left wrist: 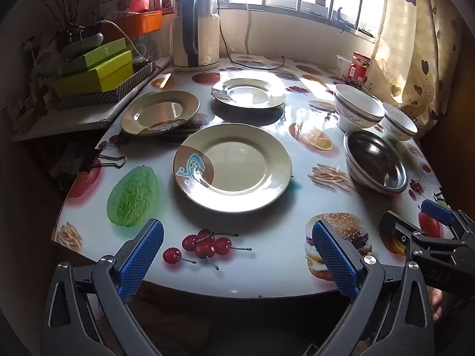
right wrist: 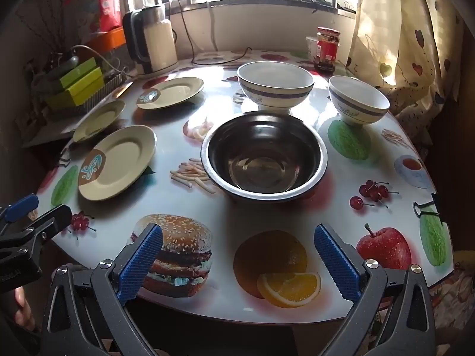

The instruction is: Organize plates and bowls

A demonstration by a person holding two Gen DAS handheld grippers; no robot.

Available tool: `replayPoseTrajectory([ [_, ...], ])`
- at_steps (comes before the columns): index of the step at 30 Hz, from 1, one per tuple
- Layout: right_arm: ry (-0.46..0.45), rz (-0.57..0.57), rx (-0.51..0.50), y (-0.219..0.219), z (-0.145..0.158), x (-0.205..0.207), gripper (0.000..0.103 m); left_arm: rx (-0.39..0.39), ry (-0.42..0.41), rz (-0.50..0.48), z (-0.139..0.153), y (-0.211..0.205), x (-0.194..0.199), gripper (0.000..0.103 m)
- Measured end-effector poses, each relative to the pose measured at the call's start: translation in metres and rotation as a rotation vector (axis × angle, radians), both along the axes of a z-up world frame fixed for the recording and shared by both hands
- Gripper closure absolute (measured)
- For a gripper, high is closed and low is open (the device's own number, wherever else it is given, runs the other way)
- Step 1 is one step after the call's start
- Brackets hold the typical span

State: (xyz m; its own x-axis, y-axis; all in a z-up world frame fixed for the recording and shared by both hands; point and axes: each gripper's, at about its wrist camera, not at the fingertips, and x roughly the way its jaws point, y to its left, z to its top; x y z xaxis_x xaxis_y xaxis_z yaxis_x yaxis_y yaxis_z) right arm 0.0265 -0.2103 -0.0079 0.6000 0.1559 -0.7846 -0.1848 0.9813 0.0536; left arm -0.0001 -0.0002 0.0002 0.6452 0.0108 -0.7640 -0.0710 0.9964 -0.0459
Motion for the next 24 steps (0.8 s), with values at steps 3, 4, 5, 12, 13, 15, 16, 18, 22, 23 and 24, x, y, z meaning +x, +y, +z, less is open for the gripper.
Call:
replayPoseTrajectory([
  [3, 0.01, -0.005, 0.032, -0.003, 0.005, 0.001, 0.0, 0.0, -0.01, 0.004, 0.001, 0.001, -0.001, 0.002],
  [4, 0.008, -0.003, 0.029, -0.003, 0.006, 0.002, 0.0, 0.002, -0.013, 0.011, 0.002, 0.001, -0.001, 0.002],
  [5, 0.004, 0.001, 0.029, -0.002, 0.007, 0.002, 0.0, 0.011, -0.012, 0.024, 0.003, 0.004, 0.0, 0.002],
  [12, -0.034, 0.0, 0.024, 0.001, 0.01, -0.002, 0.0, 0.068, -0.026, 0.056, 0.013, 0.002, -0.004, 0.002],
  [13, -0.037, -0.002, 0.023, 0.0, 0.011, -0.001, 0.0, 0.069, -0.029, 0.049, 0.015, 0.002, -0.003, 0.002],
  [15, -0.051, 0.007, 0.033, -0.001, 0.015, 0.0, 0.0, 0.062, -0.029, 0.03, 0.018, 0.0, -0.002, 0.002],
  [16, -0.057, 0.015, 0.035, -0.001, 0.017, 0.001, 0.0, 0.063, -0.033, 0.029, 0.019, 0.0, -0.002, 0.002],
  [18, -0.081, 0.019, 0.033, -0.002, 0.022, 0.002, 0.0, 0.084, -0.042, 0.03, 0.022, -0.003, -0.002, 0.002],
  [22, -0.118, 0.048, 0.025, 0.002, 0.027, 0.0, 0.0, 0.077, -0.041, 0.026, 0.021, -0.003, 0.001, 0.002],
  [23, -0.109, 0.058, 0.024, 0.004, 0.027, 0.003, 0.0, 0.071, -0.039, 0.026, 0.02, -0.002, 0.002, 0.002],
  [24, -0.104, 0.066, 0.029, 0.005, 0.026, 0.004, 0.0, 0.071, -0.039, 0.028, 0.02, -0.002, 0.002, 0.002],
])
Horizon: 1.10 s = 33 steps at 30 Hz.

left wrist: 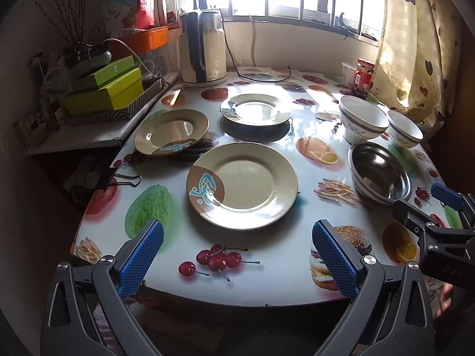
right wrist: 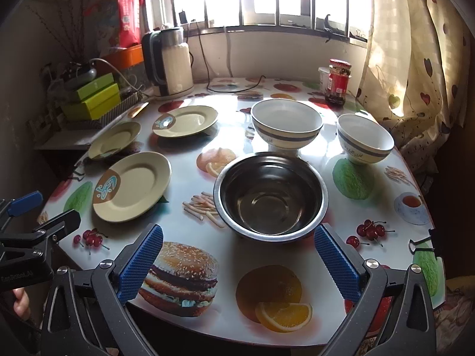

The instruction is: Organize plates and bowls

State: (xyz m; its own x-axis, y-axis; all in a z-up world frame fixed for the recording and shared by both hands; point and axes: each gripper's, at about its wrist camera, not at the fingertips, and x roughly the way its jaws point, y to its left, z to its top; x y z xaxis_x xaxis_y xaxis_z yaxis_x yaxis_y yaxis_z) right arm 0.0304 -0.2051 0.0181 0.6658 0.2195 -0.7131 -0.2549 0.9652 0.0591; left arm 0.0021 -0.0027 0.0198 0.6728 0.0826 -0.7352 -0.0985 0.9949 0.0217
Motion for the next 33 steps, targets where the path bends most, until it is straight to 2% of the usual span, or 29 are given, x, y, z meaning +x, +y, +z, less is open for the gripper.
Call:
replayPoseTrajectory([
  [4, -0.015, 0.035, 0.001, 0.007, -0.002, 0.003, 0.0, -0.015, 0.012, 0.002, -0.004, 0.001, 0.006, 0.002],
  [8, 0.002, 0.036, -0.009, 0.01, -0.005, 0.009, 0.0, 0.007, 0.036, -0.002, -0.01, -0.003, 0.011, 0.002],
  [16, -0.007, 0.009, -0.01, 0.013, -0.005, 0.011, 0.0, 0.024, 0.026, -0.002, -0.011, -0.002, 0.012, 0.002],
  [33, 0.017, -0.007, 0.007, 0.013, -0.007, 0.011, 0.0, 0.009, 0.018, -0.006, -0.01, 0.002, 0.01, 0.002],
])
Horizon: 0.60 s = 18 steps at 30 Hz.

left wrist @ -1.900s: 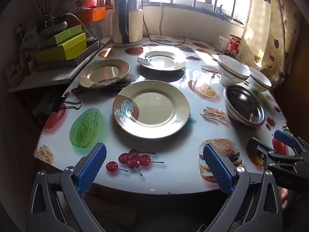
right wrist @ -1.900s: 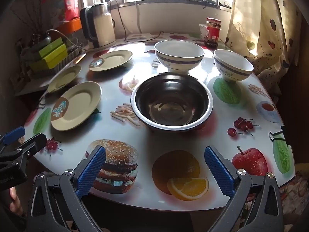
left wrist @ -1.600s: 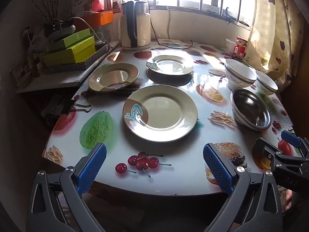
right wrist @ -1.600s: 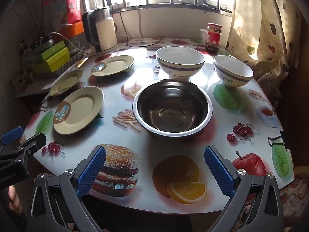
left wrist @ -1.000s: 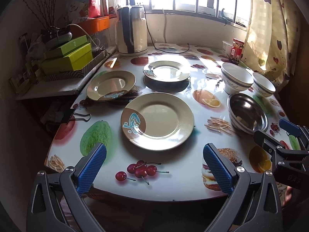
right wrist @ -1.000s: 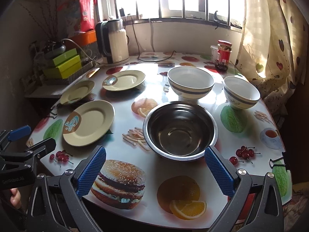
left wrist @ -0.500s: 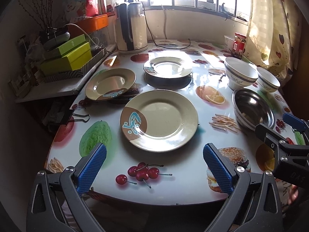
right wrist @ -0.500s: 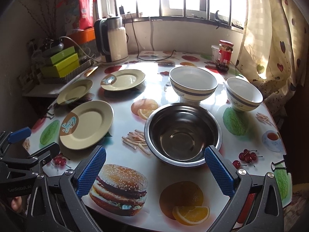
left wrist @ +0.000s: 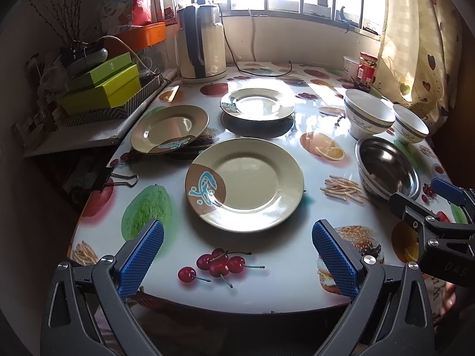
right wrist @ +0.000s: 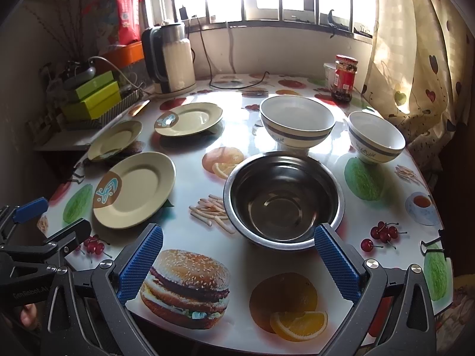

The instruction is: Organize plates and bowls

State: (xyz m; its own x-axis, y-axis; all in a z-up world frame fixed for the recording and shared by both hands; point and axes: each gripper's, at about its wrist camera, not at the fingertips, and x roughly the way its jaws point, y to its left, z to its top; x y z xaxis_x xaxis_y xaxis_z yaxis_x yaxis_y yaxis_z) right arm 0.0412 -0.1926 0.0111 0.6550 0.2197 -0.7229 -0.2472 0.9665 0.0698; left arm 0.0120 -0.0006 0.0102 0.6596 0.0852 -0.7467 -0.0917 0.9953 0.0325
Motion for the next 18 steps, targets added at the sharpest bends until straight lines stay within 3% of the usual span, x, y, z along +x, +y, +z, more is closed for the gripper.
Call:
replayPoseTrajectory([
  [18, 0.003, 0.001, -0.002, 0.0003, -0.0015, -0.0009, 0.0, -0.012, 0.007, 0.009, -0.0019, 0.0033, -0.0005, 0.002],
])
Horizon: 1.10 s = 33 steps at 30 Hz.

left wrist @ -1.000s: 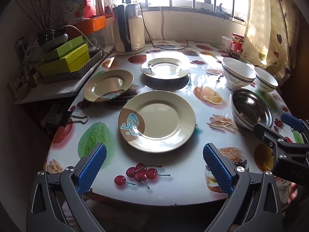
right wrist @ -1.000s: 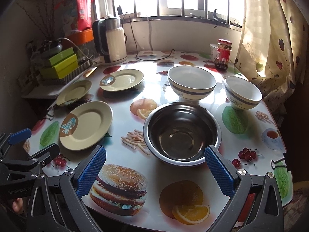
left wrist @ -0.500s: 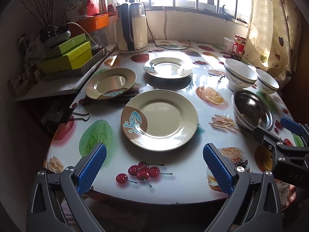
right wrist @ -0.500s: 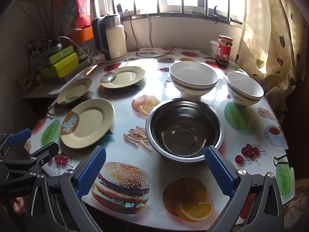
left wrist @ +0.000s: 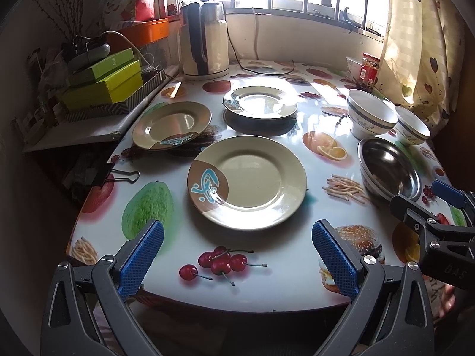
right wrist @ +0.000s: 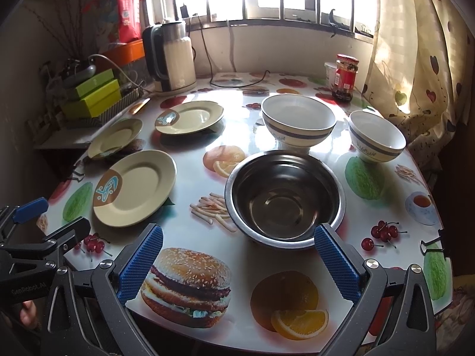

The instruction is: Organize plates and bowls

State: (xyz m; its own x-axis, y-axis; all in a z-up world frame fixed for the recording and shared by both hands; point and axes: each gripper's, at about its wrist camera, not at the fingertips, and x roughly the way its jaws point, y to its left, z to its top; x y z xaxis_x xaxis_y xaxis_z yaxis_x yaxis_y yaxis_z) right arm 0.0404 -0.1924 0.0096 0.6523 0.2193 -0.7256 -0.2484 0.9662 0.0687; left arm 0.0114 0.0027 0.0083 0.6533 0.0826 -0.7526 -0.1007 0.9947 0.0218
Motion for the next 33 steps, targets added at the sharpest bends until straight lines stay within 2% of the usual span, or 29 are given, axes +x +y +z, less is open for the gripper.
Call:
replayPoseTrajectory([
  [18, -0.001, 0.013, 0.002, 0.002, 0.001, 0.001, 0.0, -0.009, -0.005, 0.004, 0.001, 0.006, 0.001, 0.002],
  [24, -0.03, 0.033, 0.0, 0.008, 0.016, 0.014, 0.0, -0.046, -0.014, 0.057, 0.004, 0.037, 0.009, 0.002],
  [28, -0.038, 0.08, 0.039, 0.013, 0.031, 0.032, 0.0, -0.047, -0.036, 0.094, 0.012, 0.063, 0.014, 0.002],
  [31, -0.054, 0.096, 0.008, 0.025, 0.039, 0.046, 0.0, -0.044, -0.04, 0.117, 0.017, 0.084, 0.022, 0.003],
  [33, -0.044, 0.143, 0.021, 0.034, 0.042, 0.056, 0.0, -0.056, -0.036, 0.137, 0.018, 0.098, 0.028, 0.007],
])
